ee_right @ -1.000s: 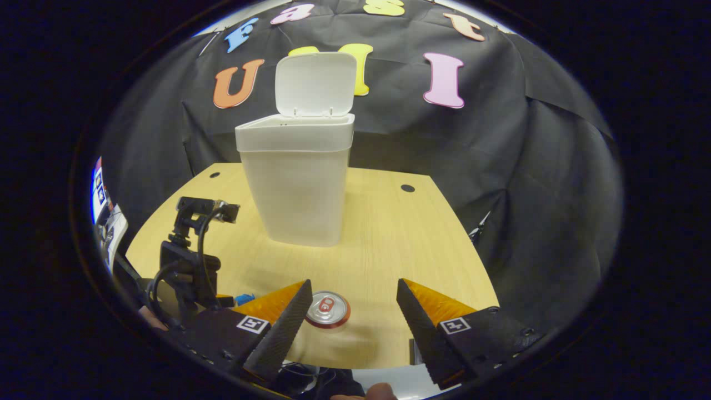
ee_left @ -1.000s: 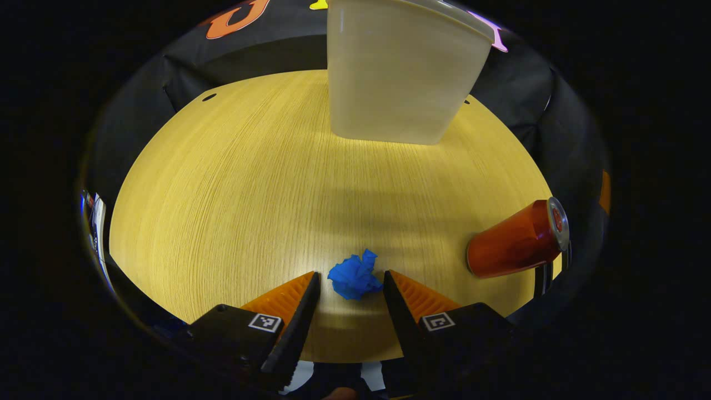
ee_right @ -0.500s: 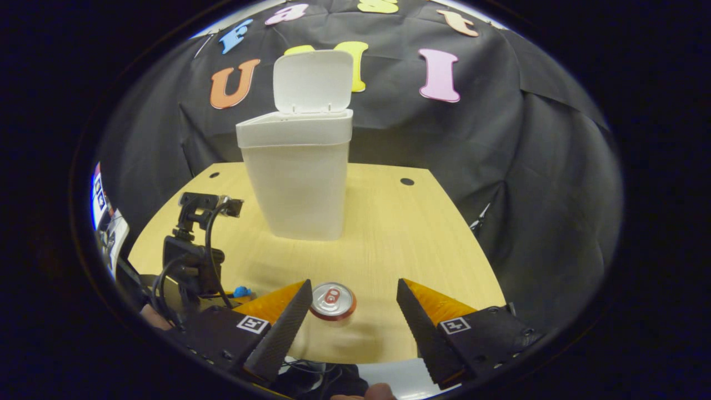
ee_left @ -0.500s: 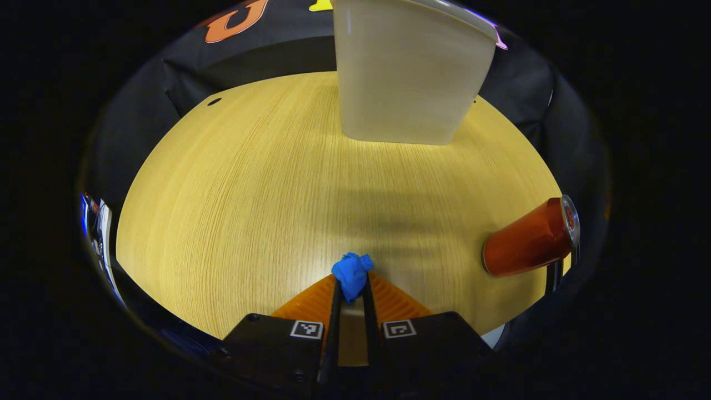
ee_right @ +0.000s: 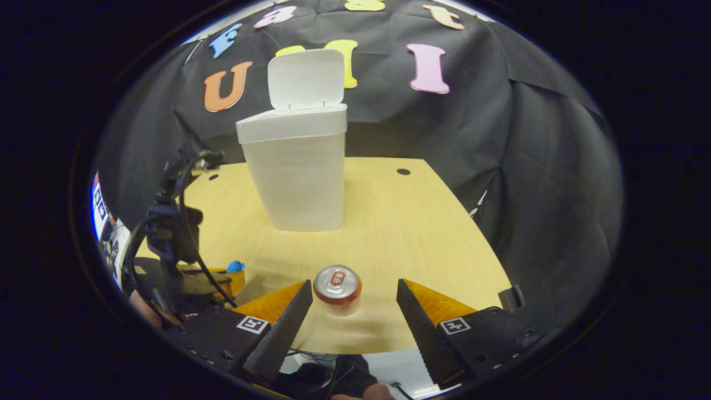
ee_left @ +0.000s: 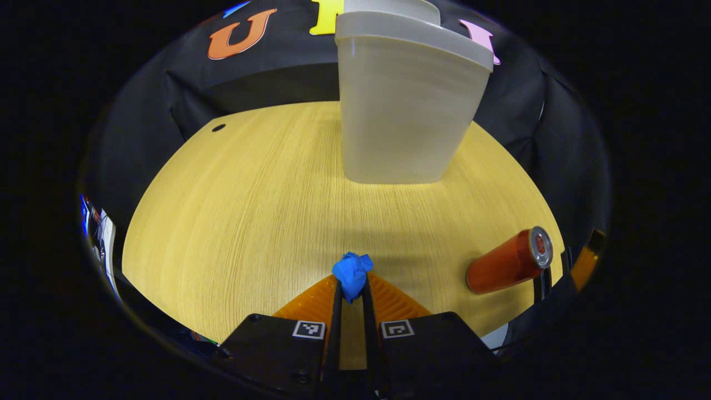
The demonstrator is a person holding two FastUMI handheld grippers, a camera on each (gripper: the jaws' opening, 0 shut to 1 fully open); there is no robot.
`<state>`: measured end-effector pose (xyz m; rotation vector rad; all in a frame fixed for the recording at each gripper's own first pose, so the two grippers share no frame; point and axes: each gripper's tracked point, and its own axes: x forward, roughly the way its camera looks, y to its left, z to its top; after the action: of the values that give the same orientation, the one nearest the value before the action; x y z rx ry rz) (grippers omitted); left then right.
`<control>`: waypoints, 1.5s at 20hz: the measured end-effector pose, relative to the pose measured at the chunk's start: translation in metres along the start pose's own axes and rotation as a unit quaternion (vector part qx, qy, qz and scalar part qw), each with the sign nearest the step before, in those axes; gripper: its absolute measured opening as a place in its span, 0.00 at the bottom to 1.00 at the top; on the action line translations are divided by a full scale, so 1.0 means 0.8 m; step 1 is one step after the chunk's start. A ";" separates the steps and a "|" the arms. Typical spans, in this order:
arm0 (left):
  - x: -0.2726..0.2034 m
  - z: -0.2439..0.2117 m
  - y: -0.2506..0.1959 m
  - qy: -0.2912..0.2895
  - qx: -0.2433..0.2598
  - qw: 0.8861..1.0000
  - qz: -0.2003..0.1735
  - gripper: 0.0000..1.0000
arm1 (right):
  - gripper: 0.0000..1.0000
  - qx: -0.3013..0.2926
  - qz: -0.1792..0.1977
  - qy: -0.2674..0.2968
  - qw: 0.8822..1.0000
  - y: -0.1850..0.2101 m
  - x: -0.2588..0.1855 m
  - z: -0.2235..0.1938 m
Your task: Press the lid of the desktop garbage bin to open it, pick up the crumpled paper on the desktop and throw it into the bin, then pick up the pop can on the desktop and drop it into the bin, and finally close the garbage bin lid.
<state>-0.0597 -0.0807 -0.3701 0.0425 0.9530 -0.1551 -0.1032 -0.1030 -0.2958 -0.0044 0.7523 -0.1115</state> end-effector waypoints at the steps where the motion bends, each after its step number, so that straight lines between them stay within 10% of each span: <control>1: 0.007 0.035 -0.007 -0.012 0.000 1.000 0.000 0.23 | 0.95 0.005 0.001 0.005 1.000 0.001 0.003 -0.006; 15: -0.076 0.207 -0.001 -0.195 -0.009 0.981 -0.007 0.22 | 0.95 -0.004 0.027 0.063 0.998 0.022 0.087 -0.078; 30: -0.091 0.220 0.020 -0.211 -0.028 0.977 0.014 0.22 | 0.94 -0.014 0.035 0.075 0.996 0.029 0.148 -0.088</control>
<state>0.0439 -0.0752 -0.2093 -0.0290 0.5308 -0.1048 -0.0632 -0.0895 -0.4290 0.0047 0.9040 -0.0341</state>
